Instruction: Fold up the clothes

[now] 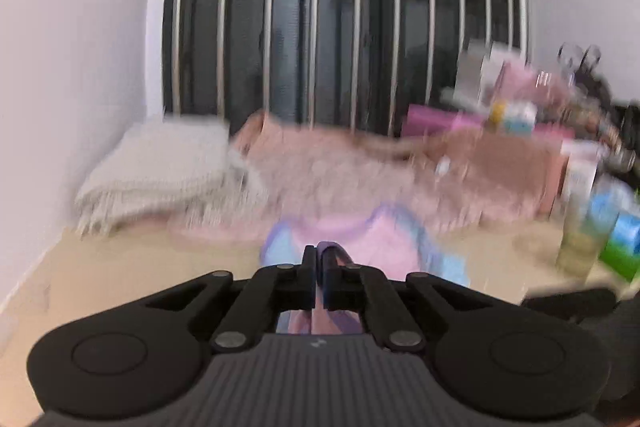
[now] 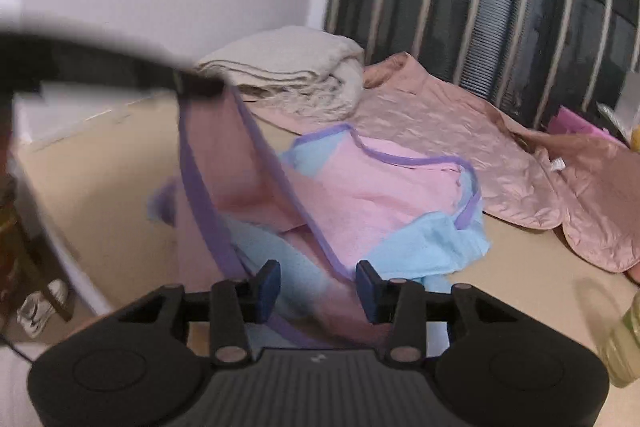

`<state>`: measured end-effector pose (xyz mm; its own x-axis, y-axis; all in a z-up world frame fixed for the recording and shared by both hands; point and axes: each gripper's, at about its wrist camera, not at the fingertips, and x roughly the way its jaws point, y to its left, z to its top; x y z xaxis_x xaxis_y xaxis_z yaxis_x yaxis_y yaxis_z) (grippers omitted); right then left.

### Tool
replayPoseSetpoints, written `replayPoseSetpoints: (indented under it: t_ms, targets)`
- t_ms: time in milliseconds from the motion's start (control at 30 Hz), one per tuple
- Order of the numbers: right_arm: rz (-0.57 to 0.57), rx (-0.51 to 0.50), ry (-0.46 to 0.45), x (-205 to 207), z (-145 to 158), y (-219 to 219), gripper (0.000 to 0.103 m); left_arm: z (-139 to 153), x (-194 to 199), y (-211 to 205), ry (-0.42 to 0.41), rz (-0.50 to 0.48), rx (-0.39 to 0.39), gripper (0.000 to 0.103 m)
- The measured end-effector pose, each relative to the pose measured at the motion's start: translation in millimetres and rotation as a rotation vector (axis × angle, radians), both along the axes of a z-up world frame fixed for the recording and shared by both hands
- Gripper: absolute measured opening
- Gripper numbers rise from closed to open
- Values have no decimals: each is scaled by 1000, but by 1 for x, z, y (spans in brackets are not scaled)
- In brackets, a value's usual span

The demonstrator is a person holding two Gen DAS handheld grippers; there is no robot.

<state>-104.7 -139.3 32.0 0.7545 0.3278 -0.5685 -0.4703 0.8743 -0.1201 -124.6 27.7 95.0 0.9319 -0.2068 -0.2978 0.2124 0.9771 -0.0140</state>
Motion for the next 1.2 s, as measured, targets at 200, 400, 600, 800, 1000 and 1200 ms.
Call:
replayPoseSetpoints:
  t_ms: [200,400,600,800,1000,1200]
  targets:
    - [-84,144,-87,8,23,-20,49,24,21,-13,-59,-57,29,2]
    - [-103,103,-116,54,28,-7,6,17,67,-29,31,-84,109,11]
    - [-284,141,-22,69,40,-63,49,-5,66,-3,133,-99,121,71]
    - [125,32,-146,-27,32,-34,45,-40,42,37,230,-48,145,79]
    - [245,-55,-89,-19,0,26,28,-55,28,47,267,-29,88,79]
    - [82,-6,-35,10,-2,20,1,-69,24,37,297,-37,50,79]
